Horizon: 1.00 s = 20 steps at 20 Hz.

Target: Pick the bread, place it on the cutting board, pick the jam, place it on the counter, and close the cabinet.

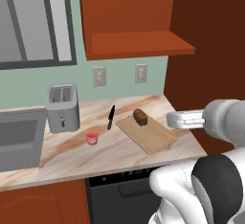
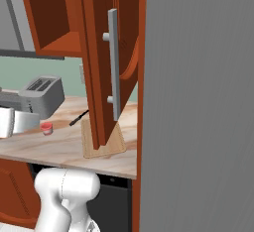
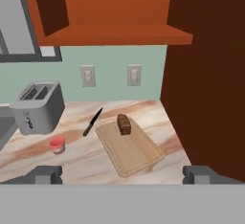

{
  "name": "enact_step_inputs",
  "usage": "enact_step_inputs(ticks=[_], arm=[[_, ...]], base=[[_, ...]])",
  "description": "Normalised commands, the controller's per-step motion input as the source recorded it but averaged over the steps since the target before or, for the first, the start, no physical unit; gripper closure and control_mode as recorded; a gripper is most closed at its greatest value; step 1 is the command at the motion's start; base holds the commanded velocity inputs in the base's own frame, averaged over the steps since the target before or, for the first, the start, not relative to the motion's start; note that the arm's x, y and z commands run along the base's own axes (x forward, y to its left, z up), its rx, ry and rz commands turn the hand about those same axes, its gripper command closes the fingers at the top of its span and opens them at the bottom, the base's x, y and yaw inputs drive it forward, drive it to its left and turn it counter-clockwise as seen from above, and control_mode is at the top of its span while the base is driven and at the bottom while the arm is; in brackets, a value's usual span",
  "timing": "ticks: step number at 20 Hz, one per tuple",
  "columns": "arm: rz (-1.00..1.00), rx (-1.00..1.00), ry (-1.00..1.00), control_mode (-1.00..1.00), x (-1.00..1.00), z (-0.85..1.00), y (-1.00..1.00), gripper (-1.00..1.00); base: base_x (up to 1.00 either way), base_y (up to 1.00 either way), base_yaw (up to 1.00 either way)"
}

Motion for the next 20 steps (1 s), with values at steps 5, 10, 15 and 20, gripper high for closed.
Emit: enact_step_inputs(ticks=[5, 10, 15, 20], arm=[[0.08, 0.00, -0.02, -1.00, -0.40, 0.02, -0.22, -1.00], [0.03, 0.00, 0.00, -1.00, -0.29, 0.00, -0.06, -1.00], [0.00, 0.00, -0.01, -1.00, -0.17, 0.03, -0.07, -1.00], [0.00, 0.00, -0.04, -1.00, -0.04, 0.01, -0.16, -1.00]], base=[[0.00, 0.00, 0.00], [0.00, 0.00, 0.00], [0.00, 0.00, 0.00], [0.00, 0.00, 0.00]])
